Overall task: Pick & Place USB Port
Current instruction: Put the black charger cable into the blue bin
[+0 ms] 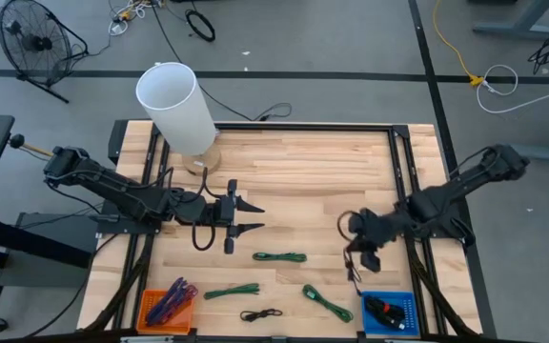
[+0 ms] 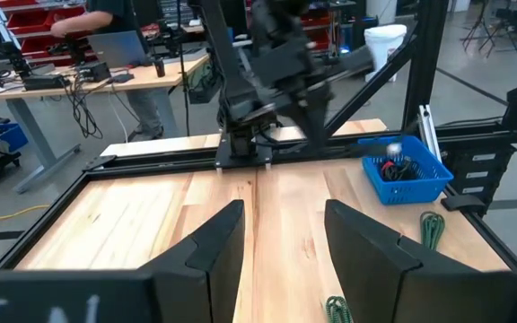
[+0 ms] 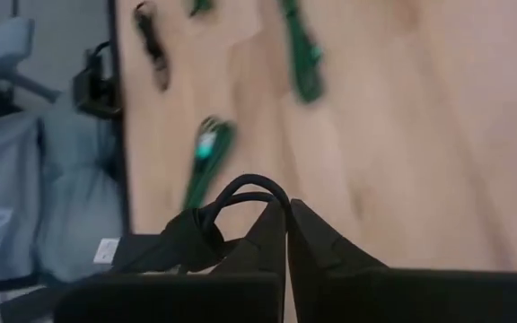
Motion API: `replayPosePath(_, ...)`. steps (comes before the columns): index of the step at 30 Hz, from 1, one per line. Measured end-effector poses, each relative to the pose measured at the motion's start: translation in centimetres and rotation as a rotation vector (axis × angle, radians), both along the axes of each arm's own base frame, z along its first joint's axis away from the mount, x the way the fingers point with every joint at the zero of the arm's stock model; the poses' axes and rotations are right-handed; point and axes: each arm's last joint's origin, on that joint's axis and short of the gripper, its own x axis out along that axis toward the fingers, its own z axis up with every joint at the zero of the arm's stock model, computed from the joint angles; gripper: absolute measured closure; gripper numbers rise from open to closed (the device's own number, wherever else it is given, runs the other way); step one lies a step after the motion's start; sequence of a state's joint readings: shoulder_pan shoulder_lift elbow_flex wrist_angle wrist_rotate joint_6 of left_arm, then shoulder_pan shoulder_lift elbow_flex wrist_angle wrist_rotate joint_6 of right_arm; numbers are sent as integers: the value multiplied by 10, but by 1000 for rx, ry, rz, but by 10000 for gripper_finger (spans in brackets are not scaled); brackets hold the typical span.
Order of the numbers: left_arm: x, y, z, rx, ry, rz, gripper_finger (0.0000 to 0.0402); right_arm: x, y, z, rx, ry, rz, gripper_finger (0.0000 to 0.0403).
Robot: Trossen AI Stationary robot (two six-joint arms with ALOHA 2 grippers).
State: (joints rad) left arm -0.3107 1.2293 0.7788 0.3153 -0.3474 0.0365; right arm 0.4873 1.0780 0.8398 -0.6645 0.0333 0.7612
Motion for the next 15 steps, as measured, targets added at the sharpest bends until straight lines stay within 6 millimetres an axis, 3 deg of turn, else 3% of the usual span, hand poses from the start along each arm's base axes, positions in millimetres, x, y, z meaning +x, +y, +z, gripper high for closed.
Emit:
replayPosePath(10,0,0,-1,-16,8,3,239,-26,55,11,51,-148,44,403)
replayPosePath(15,0,0,-2,-22,15,4,239,-37,86,30,10,-247,74,403)
